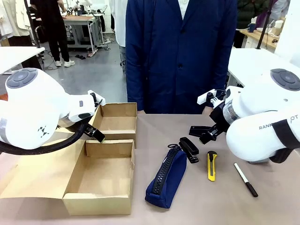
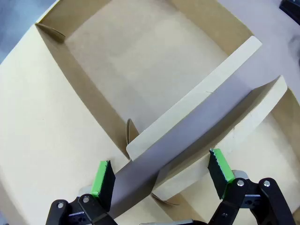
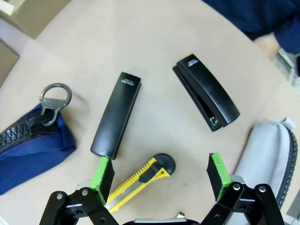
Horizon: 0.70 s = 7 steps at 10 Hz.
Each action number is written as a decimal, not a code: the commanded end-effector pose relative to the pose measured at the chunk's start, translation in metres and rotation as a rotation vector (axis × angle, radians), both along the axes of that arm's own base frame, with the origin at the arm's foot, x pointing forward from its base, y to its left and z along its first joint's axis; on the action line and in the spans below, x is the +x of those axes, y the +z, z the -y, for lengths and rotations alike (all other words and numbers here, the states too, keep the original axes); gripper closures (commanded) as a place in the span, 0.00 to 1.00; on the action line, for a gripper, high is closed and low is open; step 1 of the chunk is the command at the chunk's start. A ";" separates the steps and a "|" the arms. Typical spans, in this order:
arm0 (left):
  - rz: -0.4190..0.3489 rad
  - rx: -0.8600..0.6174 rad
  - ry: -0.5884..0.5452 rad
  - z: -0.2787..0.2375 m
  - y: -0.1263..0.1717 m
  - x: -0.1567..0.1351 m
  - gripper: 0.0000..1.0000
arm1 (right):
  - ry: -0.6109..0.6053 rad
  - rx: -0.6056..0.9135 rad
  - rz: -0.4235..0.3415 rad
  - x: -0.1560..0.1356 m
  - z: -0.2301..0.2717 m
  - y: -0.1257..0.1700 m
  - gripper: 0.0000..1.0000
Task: Place items inside the box.
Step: Pick up a Pencil pouch or Stapler and place it inside the Mailer Box closest to the robot.
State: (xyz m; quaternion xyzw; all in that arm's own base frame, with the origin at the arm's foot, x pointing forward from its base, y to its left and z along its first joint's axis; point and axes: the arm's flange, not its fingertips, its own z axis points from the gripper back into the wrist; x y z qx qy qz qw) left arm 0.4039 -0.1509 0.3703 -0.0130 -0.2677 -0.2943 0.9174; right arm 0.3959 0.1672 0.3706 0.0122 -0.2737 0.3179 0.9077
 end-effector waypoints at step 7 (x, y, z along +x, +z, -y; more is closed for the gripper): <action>-0.017 -0.108 -0.036 -0.013 0.076 -0.028 0.00 | -0.047 0.103 -0.088 -0.008 0.015 0.079 0.00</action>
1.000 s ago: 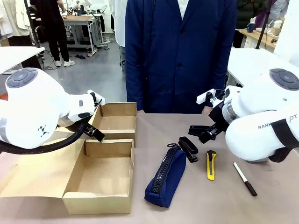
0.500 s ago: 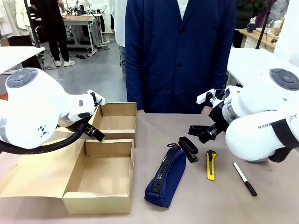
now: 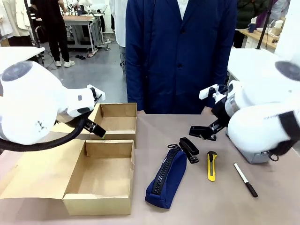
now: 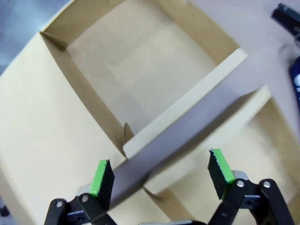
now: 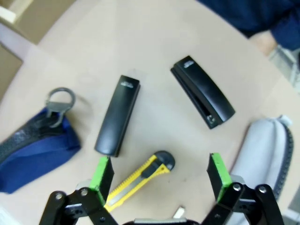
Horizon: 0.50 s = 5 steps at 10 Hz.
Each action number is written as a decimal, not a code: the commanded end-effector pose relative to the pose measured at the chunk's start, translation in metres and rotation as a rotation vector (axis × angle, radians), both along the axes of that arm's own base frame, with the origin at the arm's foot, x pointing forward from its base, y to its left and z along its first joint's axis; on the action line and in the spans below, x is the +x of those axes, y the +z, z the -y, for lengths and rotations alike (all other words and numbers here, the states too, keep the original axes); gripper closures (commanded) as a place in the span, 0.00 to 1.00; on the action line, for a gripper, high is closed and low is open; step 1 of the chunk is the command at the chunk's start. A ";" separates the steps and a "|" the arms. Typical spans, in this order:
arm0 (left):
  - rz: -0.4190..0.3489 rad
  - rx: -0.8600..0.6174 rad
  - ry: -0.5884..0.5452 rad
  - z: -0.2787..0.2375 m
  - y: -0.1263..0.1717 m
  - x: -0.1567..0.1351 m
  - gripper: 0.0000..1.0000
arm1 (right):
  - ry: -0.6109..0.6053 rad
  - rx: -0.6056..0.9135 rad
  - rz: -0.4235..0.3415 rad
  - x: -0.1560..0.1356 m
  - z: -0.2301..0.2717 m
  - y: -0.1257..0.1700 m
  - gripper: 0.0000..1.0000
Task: Place items inside the box.
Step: Pick up a Pencil pouch or Stapler and place it inside the Mailer Box closest to the robot.
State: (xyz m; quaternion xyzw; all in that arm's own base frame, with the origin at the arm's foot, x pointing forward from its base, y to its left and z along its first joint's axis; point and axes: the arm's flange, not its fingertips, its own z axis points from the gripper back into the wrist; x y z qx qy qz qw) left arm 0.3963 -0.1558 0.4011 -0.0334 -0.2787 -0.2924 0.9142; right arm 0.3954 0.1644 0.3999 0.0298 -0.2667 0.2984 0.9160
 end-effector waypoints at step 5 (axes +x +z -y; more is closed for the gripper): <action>-0.326 -0.594 -0.026 -0.156 0.136 -0.085 0.00 | -0.318 0.598 -0.210 -0.114 0.184 0.153 0.00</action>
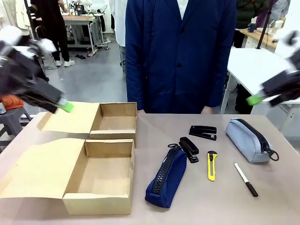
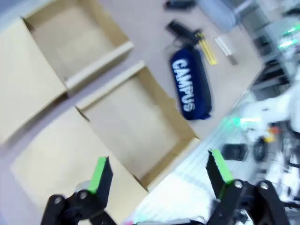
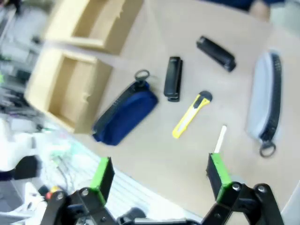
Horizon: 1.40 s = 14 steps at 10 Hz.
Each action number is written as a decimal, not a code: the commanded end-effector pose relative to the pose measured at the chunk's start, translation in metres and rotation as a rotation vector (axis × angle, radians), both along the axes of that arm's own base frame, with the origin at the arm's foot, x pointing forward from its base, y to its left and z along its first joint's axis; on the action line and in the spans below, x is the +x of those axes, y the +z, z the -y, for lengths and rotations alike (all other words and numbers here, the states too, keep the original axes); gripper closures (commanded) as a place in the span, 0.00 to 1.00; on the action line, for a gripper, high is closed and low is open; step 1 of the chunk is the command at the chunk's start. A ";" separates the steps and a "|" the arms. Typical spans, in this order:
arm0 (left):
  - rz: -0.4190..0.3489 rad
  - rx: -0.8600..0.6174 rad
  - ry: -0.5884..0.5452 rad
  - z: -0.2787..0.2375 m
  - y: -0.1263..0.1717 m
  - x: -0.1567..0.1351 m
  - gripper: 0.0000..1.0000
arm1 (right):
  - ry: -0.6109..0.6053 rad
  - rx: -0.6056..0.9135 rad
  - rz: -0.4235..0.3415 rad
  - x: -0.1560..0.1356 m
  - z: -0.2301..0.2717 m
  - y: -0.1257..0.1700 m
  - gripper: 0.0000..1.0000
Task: Place items inside the box.
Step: Pick up a Pencil pouch or Stapler and place it inside the Mailer Box closest to the robot.
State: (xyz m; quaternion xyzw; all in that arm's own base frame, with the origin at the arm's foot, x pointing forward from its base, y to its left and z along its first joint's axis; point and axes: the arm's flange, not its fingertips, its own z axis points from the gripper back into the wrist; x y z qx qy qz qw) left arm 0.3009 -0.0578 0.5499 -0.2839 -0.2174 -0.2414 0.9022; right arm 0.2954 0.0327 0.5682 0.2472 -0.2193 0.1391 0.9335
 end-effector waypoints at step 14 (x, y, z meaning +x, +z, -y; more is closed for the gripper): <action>-0.098 -0.749 0.436 -0.288 -0.109 -0.058 0.00 | -0.547 0.658 0.072 -0.101 0.318 -0.111 0.00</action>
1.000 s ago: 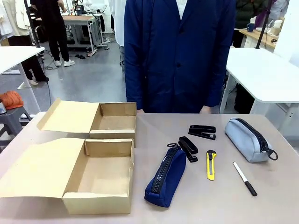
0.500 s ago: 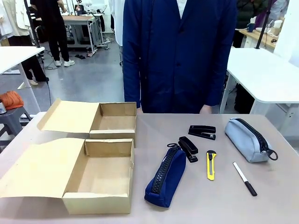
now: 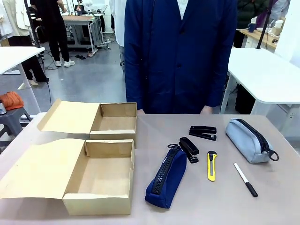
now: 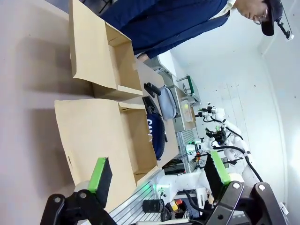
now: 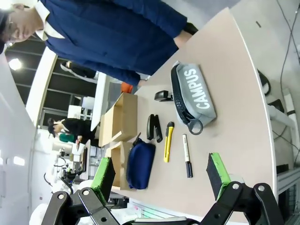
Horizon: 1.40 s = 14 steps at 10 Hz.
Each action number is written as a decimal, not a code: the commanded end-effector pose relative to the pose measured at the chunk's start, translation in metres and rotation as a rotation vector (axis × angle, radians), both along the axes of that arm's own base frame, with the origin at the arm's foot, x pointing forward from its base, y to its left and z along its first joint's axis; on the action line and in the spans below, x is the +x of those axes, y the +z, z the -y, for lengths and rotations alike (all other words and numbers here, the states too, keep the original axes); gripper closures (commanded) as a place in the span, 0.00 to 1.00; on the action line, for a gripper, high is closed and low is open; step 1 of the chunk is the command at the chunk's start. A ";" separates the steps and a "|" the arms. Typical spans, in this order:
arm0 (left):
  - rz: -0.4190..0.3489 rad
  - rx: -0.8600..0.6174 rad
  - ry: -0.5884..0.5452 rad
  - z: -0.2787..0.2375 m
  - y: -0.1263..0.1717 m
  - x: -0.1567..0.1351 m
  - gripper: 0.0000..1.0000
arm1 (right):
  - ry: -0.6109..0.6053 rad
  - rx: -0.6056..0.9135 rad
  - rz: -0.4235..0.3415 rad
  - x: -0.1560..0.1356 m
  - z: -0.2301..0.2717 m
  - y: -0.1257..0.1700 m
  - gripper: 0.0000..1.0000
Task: Place items inside the box.
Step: Pick up a Pencil pouch or Stapler and place it inside the Mailer Box closest to the robot.
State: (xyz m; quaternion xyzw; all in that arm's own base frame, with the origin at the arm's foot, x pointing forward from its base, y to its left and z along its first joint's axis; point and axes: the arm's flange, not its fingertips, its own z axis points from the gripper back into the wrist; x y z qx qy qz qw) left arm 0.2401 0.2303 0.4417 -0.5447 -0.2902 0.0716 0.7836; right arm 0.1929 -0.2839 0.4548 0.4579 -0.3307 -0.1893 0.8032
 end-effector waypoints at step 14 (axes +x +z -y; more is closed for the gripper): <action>0.032 -0.011 -0.002 0.000 0.000 0.002 0.00 | 0.250 0.304 0.061 -0.066 0.019 -0.018 0.00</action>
